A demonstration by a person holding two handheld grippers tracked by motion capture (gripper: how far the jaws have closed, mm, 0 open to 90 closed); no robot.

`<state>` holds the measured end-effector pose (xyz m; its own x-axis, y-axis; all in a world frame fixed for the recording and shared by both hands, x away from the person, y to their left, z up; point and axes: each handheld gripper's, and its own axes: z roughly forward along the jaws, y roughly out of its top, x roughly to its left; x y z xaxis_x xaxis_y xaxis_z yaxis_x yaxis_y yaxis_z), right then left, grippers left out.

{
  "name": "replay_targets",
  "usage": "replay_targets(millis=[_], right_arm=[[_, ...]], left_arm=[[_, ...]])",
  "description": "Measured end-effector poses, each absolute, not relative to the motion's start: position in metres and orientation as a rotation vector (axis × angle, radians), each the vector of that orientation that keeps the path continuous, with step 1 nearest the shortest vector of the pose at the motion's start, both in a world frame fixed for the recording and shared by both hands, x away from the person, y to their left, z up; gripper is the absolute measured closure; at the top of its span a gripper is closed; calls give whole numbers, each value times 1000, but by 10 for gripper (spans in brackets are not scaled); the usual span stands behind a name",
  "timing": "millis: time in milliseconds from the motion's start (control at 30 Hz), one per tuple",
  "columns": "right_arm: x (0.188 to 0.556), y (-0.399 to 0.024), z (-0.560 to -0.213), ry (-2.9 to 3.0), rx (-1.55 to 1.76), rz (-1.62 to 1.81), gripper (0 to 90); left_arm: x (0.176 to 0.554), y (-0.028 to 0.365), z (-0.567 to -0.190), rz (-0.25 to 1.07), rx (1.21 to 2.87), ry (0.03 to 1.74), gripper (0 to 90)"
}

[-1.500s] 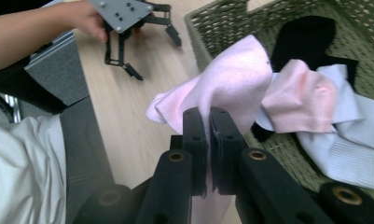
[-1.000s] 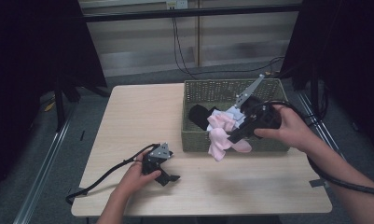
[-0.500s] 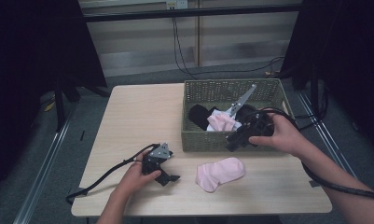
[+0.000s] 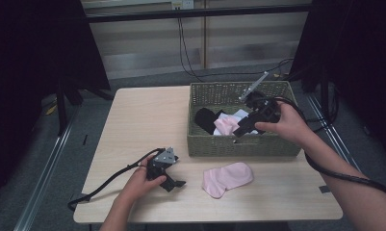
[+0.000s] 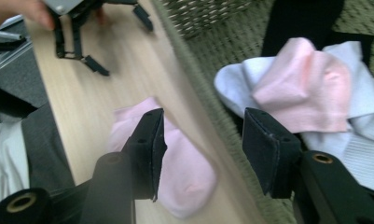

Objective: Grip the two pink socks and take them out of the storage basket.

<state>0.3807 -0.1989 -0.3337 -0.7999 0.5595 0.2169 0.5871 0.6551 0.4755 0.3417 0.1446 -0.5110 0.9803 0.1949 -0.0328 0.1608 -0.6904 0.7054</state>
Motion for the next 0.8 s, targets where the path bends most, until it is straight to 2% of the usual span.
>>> replay_targets(millis=[333, 800], right_arm=[[410, -203, -341, -2797, -1091, -808, 449], [442, -200, -371, -2782, -1219, -772, 379]], left_arm=[[342, 145, -511, 57, 2345, 248, 0], [342, 144, -511, 55, 2339, 246, 0]])
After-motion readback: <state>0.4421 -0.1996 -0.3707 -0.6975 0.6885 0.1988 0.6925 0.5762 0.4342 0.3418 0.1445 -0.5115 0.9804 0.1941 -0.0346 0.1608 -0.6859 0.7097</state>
